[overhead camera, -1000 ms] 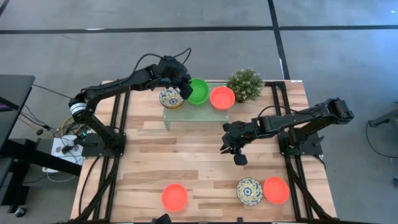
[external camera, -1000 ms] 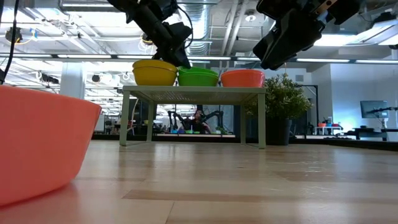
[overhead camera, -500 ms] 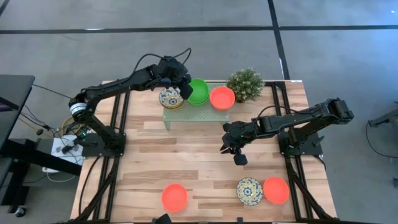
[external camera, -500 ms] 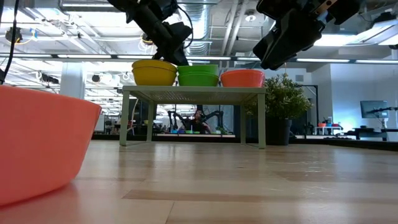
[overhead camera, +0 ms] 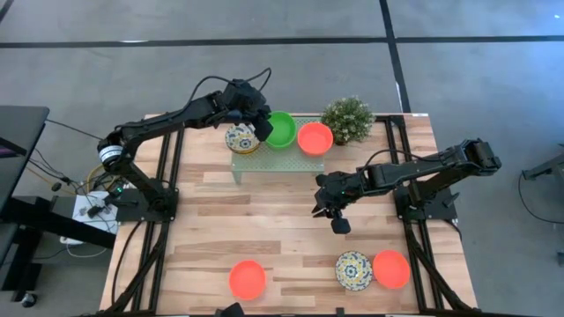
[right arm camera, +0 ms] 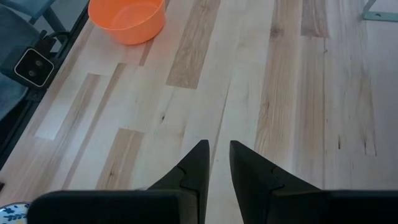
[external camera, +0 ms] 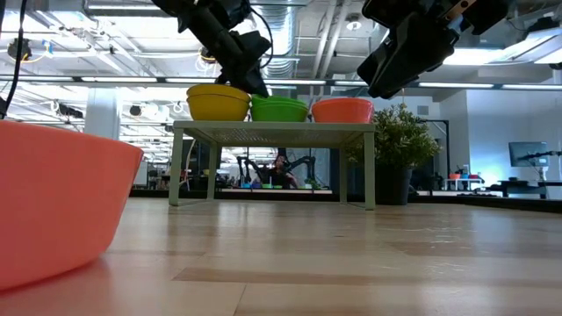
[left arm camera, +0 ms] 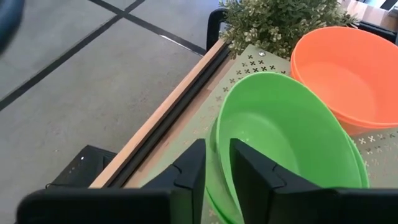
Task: Pick & Place Mini bowls
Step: Stack the green bowl on the green bowls on the shelf
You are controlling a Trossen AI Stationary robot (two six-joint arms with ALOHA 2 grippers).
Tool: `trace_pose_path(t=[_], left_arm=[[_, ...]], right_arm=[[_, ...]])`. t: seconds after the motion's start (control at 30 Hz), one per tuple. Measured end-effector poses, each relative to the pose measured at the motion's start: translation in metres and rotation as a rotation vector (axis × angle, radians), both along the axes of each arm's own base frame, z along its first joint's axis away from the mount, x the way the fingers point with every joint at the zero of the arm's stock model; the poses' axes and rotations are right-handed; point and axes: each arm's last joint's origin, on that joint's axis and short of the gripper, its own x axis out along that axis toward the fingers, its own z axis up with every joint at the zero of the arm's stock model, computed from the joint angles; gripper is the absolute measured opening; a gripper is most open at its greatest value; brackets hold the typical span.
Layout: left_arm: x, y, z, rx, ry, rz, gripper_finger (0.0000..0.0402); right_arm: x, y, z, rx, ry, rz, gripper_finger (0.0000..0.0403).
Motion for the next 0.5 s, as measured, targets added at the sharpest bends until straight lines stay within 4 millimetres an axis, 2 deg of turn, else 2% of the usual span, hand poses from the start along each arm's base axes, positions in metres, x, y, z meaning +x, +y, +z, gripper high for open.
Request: trace_pose_path(t=[0.13, 0.33, 0.5], left_arm=[[0.0001, 0.0001, 0.0001, 0.021, 0.011, -0.017, 0.0075], [0.0004, 0.0002, 0.0006, 0.02, 0.003, -0.016, 0.001], [0.0016, -0.0022, 0.0007, -0.036, -0.029, -0.096, 0.0008]], right_arm=[[0.0, 0.0, 0.0, 0.0, 0.0, 0.0, 0.0059], [0.0, 0.0, 0.0, 0.0, 0.0, 0.0, 0.0059], [0.0, 0.0, 0.0, 0.0, 0.0, 0.0, 0.0059]])
